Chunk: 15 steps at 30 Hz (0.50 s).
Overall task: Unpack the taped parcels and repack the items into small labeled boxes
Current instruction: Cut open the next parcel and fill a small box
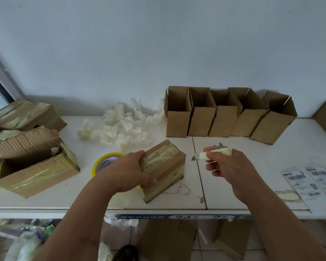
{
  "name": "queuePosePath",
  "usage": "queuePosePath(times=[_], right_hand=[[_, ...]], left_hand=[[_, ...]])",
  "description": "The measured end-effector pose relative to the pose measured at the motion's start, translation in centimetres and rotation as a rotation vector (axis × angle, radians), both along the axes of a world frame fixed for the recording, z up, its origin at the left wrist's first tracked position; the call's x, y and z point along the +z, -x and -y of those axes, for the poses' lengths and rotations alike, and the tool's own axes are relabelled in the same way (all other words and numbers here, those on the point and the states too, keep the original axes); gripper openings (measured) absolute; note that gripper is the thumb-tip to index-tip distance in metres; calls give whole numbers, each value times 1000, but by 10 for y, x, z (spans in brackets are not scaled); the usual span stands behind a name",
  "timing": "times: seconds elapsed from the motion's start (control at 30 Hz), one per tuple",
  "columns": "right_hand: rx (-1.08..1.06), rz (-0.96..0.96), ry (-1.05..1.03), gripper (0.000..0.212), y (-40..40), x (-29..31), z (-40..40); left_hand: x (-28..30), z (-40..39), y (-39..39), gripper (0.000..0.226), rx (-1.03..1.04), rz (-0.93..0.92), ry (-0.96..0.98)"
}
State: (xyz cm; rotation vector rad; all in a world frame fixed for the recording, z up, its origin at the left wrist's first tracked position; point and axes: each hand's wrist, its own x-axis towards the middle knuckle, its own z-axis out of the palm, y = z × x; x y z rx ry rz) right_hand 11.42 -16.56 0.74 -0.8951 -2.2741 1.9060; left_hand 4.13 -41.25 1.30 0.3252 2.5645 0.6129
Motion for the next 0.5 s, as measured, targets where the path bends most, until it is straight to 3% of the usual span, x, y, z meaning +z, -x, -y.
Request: queuePosePath(times=[0.13, 0.2, 0.3, 0.33, 0.43, 0.5], right_hand=[[-56, -26, 125, 16, -1, -1, 7], [-41, -38, 170, 13, -1, 0, 13], [-38, -40, 186, 13, -1, 0, 16], [-44, -38, 173, 14, -1, 1, 17], [-71, -36, 165, 16, -2, 3, 15], [-85, -37, 167, 19, -4, 5, 13]], left_hand=[[-6, -16, -16, 96, 46, -123, 104], [-7, -21, -22, 91, 68, -124, 45], [-1, -19, -22, 45, 10, -256, -105], [0, -15, -19, 40, -53, -328, -94], [-7, -6, -6, 77, -335, -360, 82], [-10, -8, -1, 86, -423, -300, 163]])
